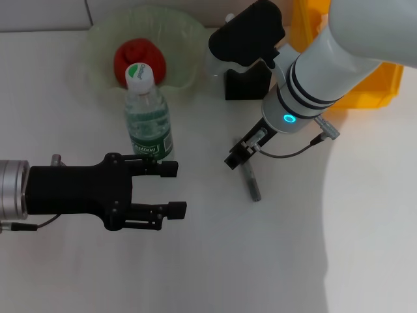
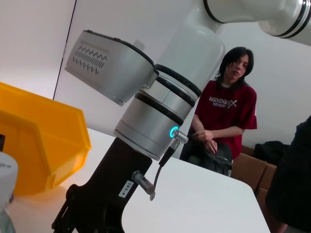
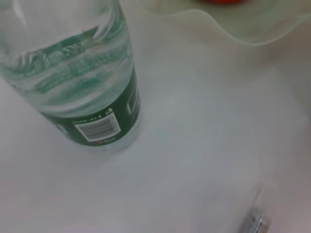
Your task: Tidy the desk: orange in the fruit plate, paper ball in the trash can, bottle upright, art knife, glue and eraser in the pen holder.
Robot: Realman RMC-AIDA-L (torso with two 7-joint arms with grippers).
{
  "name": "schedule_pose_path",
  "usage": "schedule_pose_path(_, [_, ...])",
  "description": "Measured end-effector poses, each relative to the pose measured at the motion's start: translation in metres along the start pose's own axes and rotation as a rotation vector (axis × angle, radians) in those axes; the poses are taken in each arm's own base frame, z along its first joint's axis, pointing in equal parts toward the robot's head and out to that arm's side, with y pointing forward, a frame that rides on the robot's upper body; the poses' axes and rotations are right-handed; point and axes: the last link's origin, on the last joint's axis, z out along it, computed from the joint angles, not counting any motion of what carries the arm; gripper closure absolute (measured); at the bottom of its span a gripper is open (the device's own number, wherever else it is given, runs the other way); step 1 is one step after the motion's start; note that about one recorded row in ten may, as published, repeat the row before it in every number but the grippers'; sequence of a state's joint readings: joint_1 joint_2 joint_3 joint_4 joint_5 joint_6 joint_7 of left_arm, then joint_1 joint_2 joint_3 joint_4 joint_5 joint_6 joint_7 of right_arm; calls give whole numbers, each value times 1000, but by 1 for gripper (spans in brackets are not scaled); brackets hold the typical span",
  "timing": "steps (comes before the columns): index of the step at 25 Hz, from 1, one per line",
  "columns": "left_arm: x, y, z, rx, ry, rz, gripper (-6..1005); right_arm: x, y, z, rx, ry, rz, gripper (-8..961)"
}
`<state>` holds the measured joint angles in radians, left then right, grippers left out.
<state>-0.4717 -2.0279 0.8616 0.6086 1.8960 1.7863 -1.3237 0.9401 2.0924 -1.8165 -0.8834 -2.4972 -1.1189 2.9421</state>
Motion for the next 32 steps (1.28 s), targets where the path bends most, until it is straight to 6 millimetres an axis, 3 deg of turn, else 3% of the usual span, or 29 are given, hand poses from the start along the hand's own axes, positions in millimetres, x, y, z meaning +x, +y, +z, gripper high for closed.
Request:
schedule_pose_path(9, [0,1,0,-2,1,-1,215,2,-1,1,0,3,5,434])
schedule_pose_path(14, [0,1,0,-3,0,-1,215,4,-2,2,-1,4,10,646])
schedule_pose_path(19, [0,1,0,-5,-2,0,215,5,-2,3,-1,7,14,755])
schedule_pose_path(32, [-1,1,1,-5,0,-1,215,7,-1,2,-7,14,18,812])
